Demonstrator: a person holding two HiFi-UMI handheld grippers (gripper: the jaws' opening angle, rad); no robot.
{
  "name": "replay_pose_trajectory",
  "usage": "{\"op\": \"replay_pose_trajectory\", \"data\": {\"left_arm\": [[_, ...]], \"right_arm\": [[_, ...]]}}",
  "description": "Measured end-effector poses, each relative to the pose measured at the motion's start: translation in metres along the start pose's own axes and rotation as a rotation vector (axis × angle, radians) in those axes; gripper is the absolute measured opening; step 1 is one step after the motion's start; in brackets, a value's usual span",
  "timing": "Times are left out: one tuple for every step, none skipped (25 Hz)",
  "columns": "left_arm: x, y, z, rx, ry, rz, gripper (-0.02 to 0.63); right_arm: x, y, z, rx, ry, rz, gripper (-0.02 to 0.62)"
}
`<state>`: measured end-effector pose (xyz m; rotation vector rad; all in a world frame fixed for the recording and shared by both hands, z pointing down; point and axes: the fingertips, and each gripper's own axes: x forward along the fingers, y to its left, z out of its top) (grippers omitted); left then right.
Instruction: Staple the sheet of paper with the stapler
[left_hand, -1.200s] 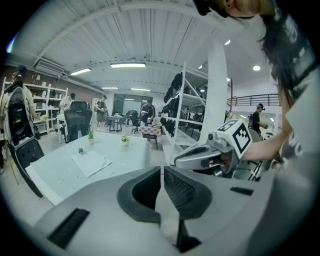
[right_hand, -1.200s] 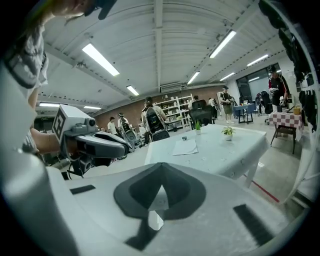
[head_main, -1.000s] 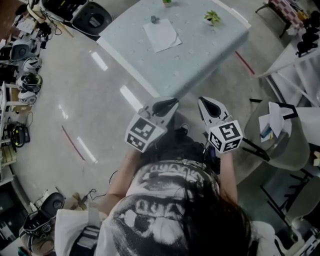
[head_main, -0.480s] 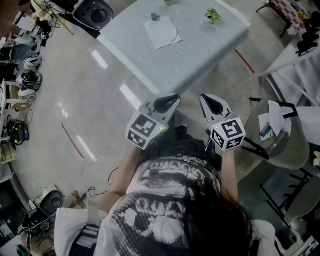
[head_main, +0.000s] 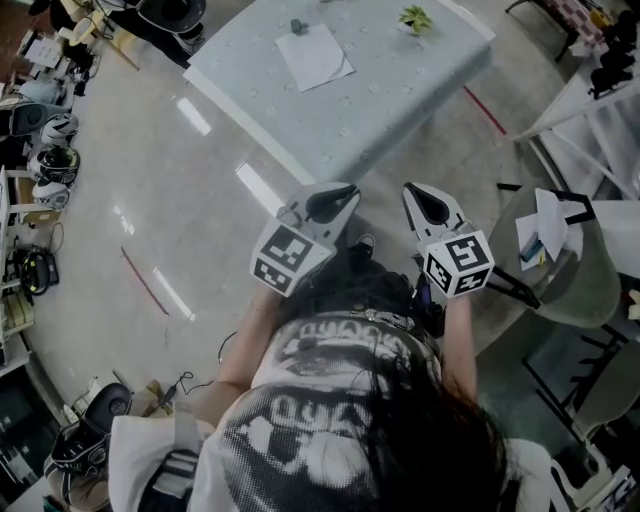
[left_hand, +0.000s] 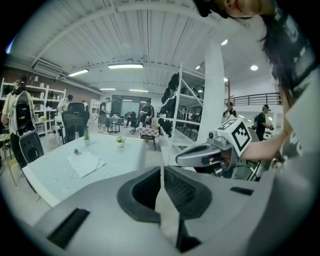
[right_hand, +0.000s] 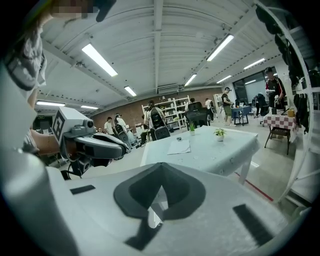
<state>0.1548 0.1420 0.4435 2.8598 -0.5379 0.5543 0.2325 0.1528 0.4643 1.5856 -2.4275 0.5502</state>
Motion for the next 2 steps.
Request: {"op": "replay_pose_trajectory", "data": {"left_arm": [[0.0009,-0.0002,-0.0003,0.001,0.001,-0.002,0.020],[0.0017,-0.0005,-0.0006,0.002,0.002,-0.003,0.020]], "right_arm": [[-0.0003,-0.0010,-0.0006,0.000,0.001,-0.002,-0.002],[-0.0007,-0.0020,-0.0011,0.001,0.002,-0.004,-0.002]]}}
